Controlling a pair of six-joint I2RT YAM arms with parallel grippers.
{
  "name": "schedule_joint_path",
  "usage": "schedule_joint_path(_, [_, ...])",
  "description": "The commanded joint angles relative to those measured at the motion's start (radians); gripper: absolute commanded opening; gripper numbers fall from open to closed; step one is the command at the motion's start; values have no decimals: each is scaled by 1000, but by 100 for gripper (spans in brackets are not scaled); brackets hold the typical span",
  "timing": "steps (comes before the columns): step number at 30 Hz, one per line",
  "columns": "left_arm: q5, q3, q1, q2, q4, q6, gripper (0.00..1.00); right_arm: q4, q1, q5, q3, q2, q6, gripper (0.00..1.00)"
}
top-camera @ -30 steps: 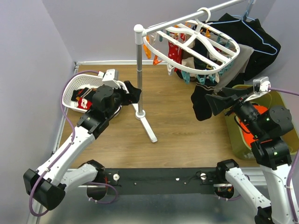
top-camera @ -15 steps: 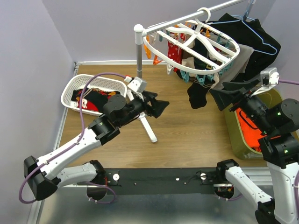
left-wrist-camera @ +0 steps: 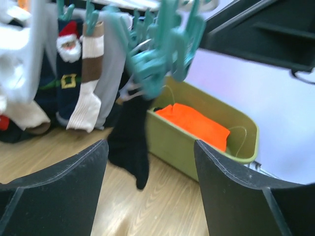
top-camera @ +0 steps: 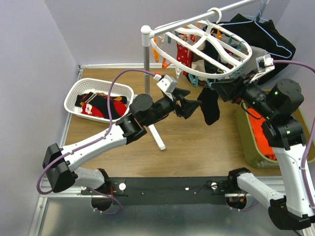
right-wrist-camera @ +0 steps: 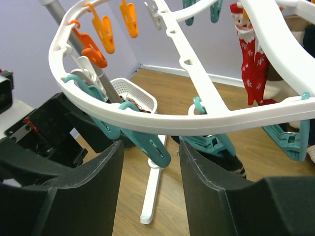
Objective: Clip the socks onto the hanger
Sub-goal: Open the clamp at the hanger.
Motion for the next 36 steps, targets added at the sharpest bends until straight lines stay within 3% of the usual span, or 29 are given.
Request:
schedule_joint_path(1, [16,55,-24,44,99,33,79,27,3,18,25,18,15,57])
schedule_joint_path(12, [7,107,-39,136,156,88,79,96,1,85,-14,21,48,52])
schedule_joint_path(23, [5,133,-38,216,312,137,79,102,3,84,-36,16,52,50])
schedule_joint_path(36, [10,181,-27,282,392,154,69,87,3,85,-57,-7,40,50])
